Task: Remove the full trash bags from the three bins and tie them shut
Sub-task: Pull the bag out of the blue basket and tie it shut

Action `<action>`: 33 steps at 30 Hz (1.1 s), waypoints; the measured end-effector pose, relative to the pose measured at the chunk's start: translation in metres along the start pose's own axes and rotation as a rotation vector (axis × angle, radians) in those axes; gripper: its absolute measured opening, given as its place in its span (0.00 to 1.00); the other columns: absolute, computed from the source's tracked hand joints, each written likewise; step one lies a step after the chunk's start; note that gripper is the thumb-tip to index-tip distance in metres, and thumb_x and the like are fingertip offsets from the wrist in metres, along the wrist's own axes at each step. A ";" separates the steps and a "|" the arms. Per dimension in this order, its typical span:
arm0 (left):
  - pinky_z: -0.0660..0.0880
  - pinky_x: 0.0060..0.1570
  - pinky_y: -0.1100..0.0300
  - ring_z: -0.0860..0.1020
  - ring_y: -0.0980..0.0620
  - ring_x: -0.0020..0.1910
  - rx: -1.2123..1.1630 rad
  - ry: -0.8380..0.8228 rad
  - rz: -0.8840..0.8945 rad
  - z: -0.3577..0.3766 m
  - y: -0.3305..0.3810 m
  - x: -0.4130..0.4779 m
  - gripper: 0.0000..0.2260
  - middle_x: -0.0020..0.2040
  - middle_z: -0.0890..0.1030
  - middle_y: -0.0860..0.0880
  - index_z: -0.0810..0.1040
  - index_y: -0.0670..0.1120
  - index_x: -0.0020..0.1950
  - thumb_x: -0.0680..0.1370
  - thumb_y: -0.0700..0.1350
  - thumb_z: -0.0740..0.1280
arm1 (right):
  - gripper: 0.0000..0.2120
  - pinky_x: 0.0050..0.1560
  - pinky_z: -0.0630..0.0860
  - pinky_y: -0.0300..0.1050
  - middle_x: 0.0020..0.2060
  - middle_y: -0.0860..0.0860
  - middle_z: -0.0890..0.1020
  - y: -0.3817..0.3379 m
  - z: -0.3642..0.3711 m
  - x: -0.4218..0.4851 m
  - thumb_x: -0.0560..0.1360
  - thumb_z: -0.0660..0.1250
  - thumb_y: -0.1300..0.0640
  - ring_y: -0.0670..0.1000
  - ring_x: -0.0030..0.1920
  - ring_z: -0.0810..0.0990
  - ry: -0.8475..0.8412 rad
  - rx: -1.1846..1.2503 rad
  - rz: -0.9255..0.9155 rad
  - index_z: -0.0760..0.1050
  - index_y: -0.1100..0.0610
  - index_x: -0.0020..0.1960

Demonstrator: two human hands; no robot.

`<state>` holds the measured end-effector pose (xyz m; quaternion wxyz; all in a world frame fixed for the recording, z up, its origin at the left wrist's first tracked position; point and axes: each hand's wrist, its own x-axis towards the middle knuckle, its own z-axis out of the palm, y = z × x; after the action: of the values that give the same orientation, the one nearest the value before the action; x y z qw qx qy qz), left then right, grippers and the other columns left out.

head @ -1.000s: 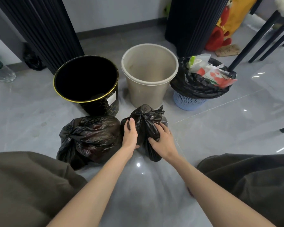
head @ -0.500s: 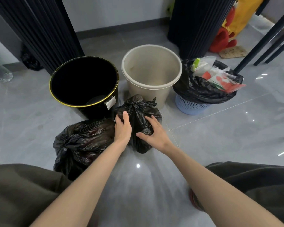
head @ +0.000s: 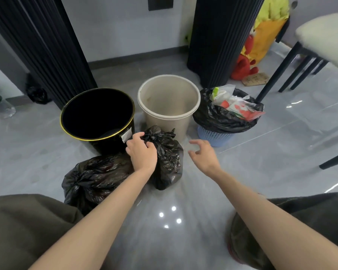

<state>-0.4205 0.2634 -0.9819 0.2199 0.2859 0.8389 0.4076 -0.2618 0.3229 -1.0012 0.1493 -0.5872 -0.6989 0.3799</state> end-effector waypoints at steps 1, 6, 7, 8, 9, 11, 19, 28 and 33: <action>0.66 0.58 0.56 0.67 0.44 0.64 -0.026 -0.037 0.021 0.001 0.007 0.002 0.16 0.60 0.72 0.43 0.68 0.45 0.67 0.79 0.38 0.59 | 0.20 0.65 0.70 0.48 0.68 0.54 0.68 -0.001 -0.009 0.004 0.76 0.63 0.60 0.55 0.60 0.76 0.039 -0.037 -0.009 0.70 0.55 0.67; 0.67 0.52 0.61 0.73 0.52 0.53 -0.124 -0.241 0.136 0.015 0.037 0.012 0.18 0.60 0.73 0.47 0.68 0.49 0.68 0.79 0.39 0.56 | 0.25 0.66 0.69 0.52 0.71 0.52 0.64 -0.001 -0.049 0.031 0.75 0.60 0.63 0.56 0.68 0.69 0.173 -0.159 -0.001 0.64 0.56 0.71; 0.66 0.52 0.62 0.73 0.53 0.52 -0.129 -0.284 0.158 0.019 0.042 0.015 0.18 0.60 0.73 0.48 0.68 0.50 0.68 0.80 0.39 0.56 | 0.25 0.65 0.69 0.54 0.72 0.52 0.63 0.001 -0.055 0.038 0.75 0.60 0.63 0.57 0.68 0.68 0.197 -0.191 0.006 0.63 0.55 0.72; 0.66 0.52 0.63 0.73 0.53 0.52 -0.127 -0.321 0.181 0.023 0.046 0.019 0.18 0.60 0.73 0.49 0.68 0.51 0.69 0.80 0.39 0.55 | 0.26 0.63 0.70 0.55 0.72 0.51 0.62 0.002 -0.059 0.045 0.75 0.59 0.63 0.58 0.68 0.68 0.219 -0.228 0.015 0.62 0.55 0.72; 0.66 0.53 0.63 0.73 0.53 0.53 -0.121 -0.351 0.204 0.028 0.049 0.024 0.18 0.61 0.74 0.50 0.68 0.52 0.69 0.80 0.40 0.55 | 0.27 0.62 0.71 0.56 0.72 0.52 0.62 0.004 -0.063 0.053 0.75 0.59 0.63 0.59 0.68 0.67 0.239 -0.265 0.026 0.61 0.56 0.73; 0.67 0.54 0.62 0.73 0.54 0.55 -0.102 -0.399 0.247 0.038 0.055 0.033 0.18 0.62 0.74 0.50 0.68 0.52 0.69 0.80 0.40 0.55 | 0.28 0.60 0.71 0.56 0.72 0.53 0.62 0.009 -0.070 0.069 0.74 0.60 0.63 0.60 0.67 0.68 0.262 -0.318 0.056 0.59 0.56 0.74; 0.65 0.53 0.64 0.72 0.55 0.55 -0.075 -0.502 0.315 0.076 0.074 0.056 0.18 0.62 0.73 0.51 0.67 0.52 0.70 0.81 0.41 0.55 | 0.29 0.64 0.69 0.57 0.68 0.58 0.66 0.039 -0.071 0.113 0.75 0.60 0.59 0.63 0.66 0.69 0.046 -0.454 0.224 0.56 0.56 0.74; 0.67 0.53 0.63 0.74 0.50 0.60 -0.103 -0.570 0.302 0.094 0.074 0.049 0.17 0.62 0.74 0.50 0.69 0.49 0.69 0.81 0.41 0.55 | 0.21 0.55 0.73 0.54 0.60 0.57 0.73 0.060 -0.057 0.100 0.74 0.59 0.69 0.63 0.56 0.77 0.129 -0.687 0.087 0.68 0.57 0.65; 0.67 0.51 0.63 0.74 0.51 0.59 -0.101 -0.602 0.258 0.089 0.068 0.032 0.16 0.63 0.75 0.48 0.70 0.50 0.67 0.80 0.40 0.56 | 0.19 0.52 0.74 0.53 0.57 0.58 0.75 0.064 -0.053 0.068 0.75 0.58 0.68 0.63 0.55 0.77 0.097 -0.731 0.023 0.70 0.58 0.64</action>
<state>-0.3703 0.3685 -0.9826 0.4182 0.4862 0.6719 0.3705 -0.2000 0.4066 -1.0271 -0.0416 -0.6268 -0.7741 0.0783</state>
